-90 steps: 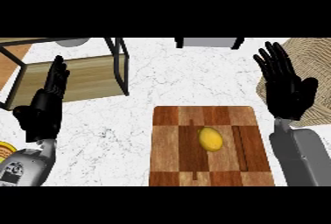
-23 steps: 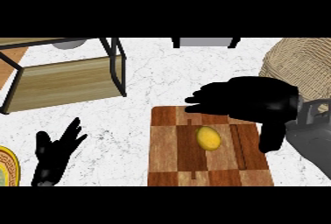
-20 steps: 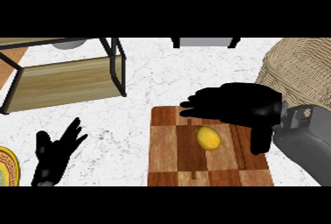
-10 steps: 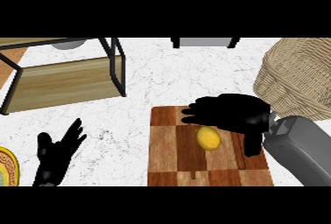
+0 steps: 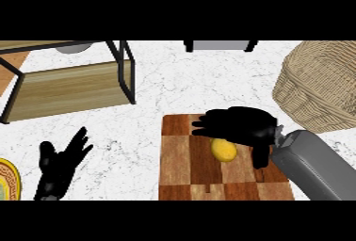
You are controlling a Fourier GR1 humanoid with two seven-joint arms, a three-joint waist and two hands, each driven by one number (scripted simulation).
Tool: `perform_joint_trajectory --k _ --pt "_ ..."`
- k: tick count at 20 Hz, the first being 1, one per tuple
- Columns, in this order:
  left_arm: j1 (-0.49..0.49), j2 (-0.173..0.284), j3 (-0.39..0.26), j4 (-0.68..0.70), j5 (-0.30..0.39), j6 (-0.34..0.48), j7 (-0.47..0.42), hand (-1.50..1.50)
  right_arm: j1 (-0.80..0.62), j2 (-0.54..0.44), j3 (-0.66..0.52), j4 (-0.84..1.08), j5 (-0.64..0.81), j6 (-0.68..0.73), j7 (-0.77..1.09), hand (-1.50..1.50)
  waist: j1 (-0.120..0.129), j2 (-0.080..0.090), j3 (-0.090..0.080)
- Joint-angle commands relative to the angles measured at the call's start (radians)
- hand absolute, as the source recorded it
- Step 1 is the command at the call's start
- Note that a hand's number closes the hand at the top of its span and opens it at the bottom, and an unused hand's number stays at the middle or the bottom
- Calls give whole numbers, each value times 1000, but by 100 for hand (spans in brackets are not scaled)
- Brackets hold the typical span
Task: Pick the lemon from the cutting board and place it in the basket
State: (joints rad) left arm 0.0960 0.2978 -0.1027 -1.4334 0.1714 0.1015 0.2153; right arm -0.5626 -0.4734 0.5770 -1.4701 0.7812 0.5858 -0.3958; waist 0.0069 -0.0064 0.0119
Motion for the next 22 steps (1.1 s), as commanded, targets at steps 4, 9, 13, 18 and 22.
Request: perform_joint_trajectory --k 4,9,13,18,22 --pt "32 -5 4 34 3 -37 31 0 -2 92 27 51 93 -10 20 -150 0 7 -12" --pt "22 -12 5 -4 -12 -14 96 0 29 58 54 55 177 -8 13 -150 -2 6 -12" --pt "38 -30 12 22 -32 -15 41 0 94 125 89 73 242 -65 44 -150 -4 6 -12" --pt "-8 -62 15 28 -45 -1 74 0 51 121 31 139 252 -46 -41 -150 -3 7 -12" --pt "18 -46 20 20 -49 -31 76 0 24 155 2 219 280 -98 -67 -150 1 8 -12"
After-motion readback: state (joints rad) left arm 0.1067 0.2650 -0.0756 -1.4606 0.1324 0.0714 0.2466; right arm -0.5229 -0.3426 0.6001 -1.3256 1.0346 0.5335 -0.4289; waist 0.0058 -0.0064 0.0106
